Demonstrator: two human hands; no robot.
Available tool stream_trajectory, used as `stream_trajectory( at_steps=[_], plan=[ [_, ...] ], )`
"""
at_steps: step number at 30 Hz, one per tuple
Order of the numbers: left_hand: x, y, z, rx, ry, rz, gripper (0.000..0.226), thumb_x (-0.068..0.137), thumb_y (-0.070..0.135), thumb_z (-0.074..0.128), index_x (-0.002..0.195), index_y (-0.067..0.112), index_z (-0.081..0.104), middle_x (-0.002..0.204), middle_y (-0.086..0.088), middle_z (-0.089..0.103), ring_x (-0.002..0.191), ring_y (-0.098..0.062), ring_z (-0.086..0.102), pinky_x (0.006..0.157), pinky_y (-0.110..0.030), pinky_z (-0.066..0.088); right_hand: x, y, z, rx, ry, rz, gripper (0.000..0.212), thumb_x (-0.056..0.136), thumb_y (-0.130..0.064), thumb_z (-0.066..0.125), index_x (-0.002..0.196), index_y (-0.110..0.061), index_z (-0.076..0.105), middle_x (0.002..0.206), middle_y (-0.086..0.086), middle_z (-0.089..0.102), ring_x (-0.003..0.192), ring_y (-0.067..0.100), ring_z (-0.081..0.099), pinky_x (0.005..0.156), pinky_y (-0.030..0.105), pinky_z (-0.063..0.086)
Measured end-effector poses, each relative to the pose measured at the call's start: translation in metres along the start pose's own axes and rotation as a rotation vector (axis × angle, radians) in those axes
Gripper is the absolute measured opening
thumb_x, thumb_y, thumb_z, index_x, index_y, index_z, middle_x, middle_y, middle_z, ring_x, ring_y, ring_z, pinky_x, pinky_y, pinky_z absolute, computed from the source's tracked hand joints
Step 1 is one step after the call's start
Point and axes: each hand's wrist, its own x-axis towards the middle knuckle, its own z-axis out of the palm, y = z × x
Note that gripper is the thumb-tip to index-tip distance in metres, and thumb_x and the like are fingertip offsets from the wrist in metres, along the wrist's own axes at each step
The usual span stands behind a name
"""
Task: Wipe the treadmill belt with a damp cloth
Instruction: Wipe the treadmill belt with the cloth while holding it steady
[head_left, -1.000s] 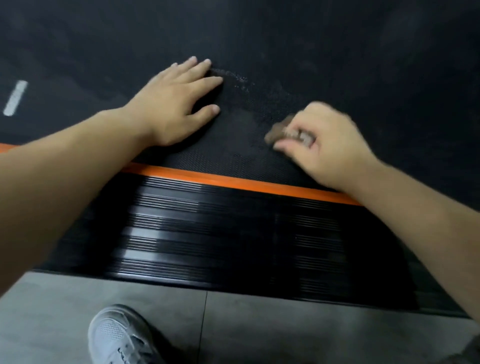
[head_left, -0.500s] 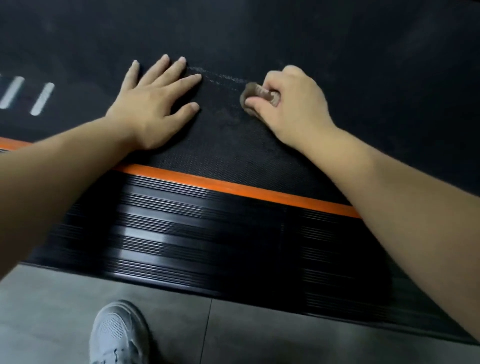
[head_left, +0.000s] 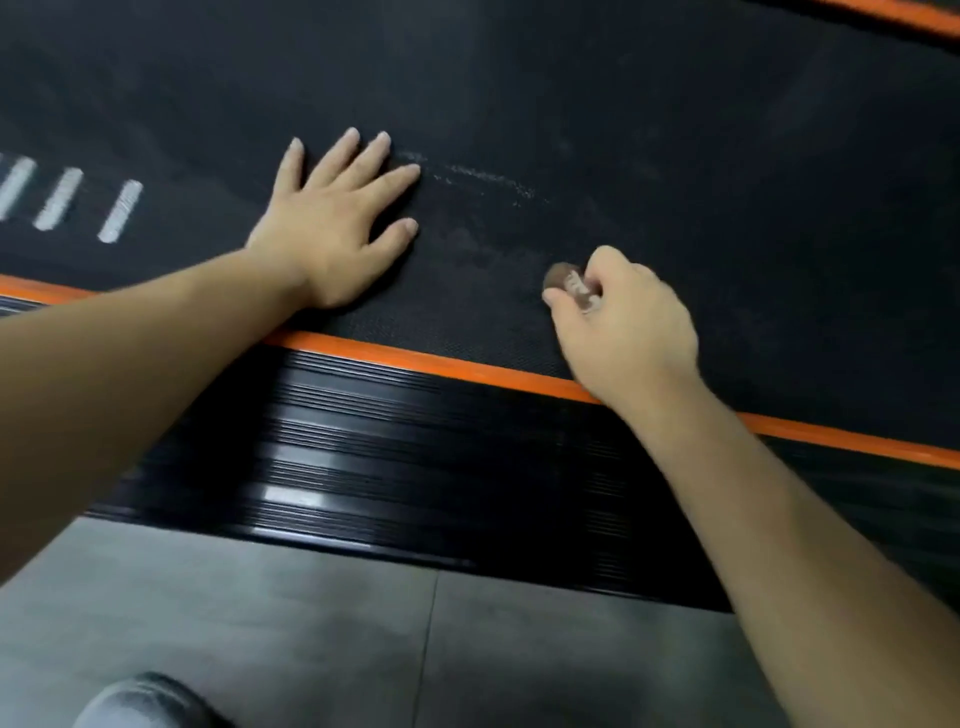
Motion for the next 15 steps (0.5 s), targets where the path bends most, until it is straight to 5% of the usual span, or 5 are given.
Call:
stream_trajectory(
  at_steps=[6,11,15],
  plan=[
    [0.0,-0.003,0.004,-0.015,-0.014,0.022,0.063,0.102,0.058,0.025,0.16,0.034,0.022,0.171,-0.001,0.006,0.158,-0.022,-0.002,0.123,-0.059,-0.006,-0.01,0.006,-0.02,-0.195,0.108,0.281,0.029,0.098,-0.046,0.048,0.112,-0.021,0.047,0.111,0.013,0.057,0.091,0.036,0.055,0.07,0.037,0.033],
    [-0.003,-0.043,-0.016,0.037,-0.061,0.181,0.074,0.095,0.067,0.017,0.16,0.034,0.026,0.171,0.001,0.011,0.157,-0.018,0.006,0.125,-0.046,0.007,0.0,-0.08,0.02,-0.052,-0.054,-0.077,0.024,0.097,-0.047,0.049,0.094,-0.026,0.039,0.103,0.007,0.058,0.091,0.034,0.059,0.07,0.037,0.043],
    [-0.019,-0.105,-0.025,0.017,-0.064,0.127,0.081,0.089,0.074,0.014,0.16,0.037,0.025,0.171,0.003,0.01,0.157,-0.016,0.003,0.125,-0.042,0.003,0.019,-0.064,0.012,-0.089,0.132,0.195,0.021,0.098,-0.045,0.048,0.098,-0.024,0.044,0.108,0.01,0.057,0.098,0.036,0.059,0.07,0.036,0.036]
  ],
)
